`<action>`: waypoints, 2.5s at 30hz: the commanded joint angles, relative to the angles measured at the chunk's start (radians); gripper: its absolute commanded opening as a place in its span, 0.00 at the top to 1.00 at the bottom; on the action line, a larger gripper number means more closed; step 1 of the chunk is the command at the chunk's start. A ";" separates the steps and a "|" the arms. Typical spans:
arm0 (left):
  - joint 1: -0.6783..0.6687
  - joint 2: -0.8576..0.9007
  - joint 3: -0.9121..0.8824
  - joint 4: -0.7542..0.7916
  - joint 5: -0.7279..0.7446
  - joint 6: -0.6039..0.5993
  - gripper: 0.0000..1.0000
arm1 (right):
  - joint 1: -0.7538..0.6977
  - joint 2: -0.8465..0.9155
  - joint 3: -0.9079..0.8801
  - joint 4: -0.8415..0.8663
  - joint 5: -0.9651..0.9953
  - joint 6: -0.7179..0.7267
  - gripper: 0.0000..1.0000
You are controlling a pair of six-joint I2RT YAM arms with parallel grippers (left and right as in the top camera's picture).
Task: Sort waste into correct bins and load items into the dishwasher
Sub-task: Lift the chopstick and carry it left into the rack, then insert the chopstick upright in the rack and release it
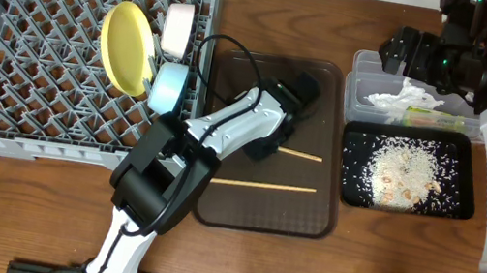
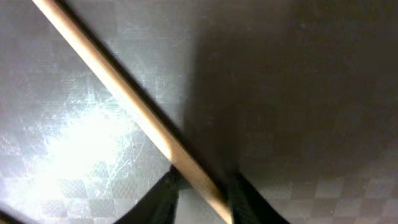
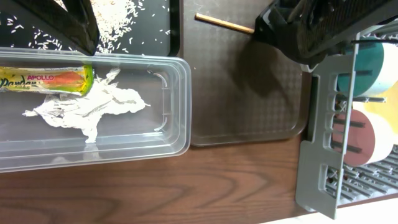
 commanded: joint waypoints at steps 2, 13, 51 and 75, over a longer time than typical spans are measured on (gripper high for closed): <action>0.003 0.017 -0.008 -0.006 -0.017 0.002 0.86 | 0.005 0.006 0.000 -0.002 0.003 0.007 0.01; 0.005 0.005 -0.006 0.081 -0.016 0.138 0.92 | 0.005 0.006 0.000 -0.002 0.003 0.007 0.01; 0.549 -0.460 -0.008 -0.038 -0.157 1.519 0.92 | 0.005 0.006 0.000 -0.002 0.003 0.007 0.01; 0.582 -0.425 -0.092 -0.052 -0.215 1.507 0.92 | 0.005 0.006 0.000 -0.002 0.003 0.007 0.01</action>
